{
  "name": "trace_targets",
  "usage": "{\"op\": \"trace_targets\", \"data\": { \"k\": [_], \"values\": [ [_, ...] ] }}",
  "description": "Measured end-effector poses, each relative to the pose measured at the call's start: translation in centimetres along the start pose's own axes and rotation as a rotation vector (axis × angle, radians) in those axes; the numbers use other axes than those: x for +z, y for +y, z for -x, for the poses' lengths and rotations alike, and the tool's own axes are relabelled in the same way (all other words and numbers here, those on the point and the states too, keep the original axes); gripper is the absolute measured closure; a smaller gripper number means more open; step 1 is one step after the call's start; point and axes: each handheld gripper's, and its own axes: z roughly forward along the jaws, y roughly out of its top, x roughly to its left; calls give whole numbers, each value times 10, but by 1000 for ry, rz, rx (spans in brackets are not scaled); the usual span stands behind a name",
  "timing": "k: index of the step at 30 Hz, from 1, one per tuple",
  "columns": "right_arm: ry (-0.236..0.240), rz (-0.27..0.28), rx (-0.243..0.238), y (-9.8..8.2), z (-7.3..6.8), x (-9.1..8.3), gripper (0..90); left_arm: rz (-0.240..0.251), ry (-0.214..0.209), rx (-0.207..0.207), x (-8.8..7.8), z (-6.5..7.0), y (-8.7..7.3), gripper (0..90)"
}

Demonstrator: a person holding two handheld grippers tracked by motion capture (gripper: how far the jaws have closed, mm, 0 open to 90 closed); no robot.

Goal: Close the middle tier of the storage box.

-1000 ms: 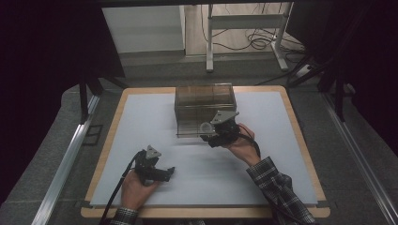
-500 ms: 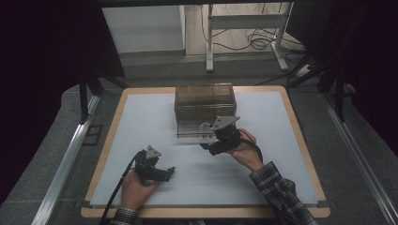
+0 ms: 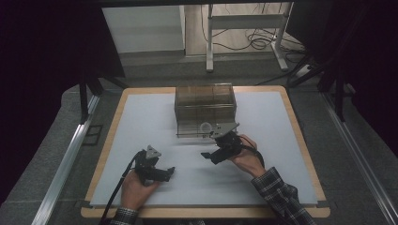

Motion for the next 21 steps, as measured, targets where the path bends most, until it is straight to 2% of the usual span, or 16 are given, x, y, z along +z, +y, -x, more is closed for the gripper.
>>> {"op": "trace_targets", "data": {
  "k": [21],
  "values": [
    [6,-41,12,-20,2,12,104,0,-1,-4,0,0,0,0]
  ]
}}
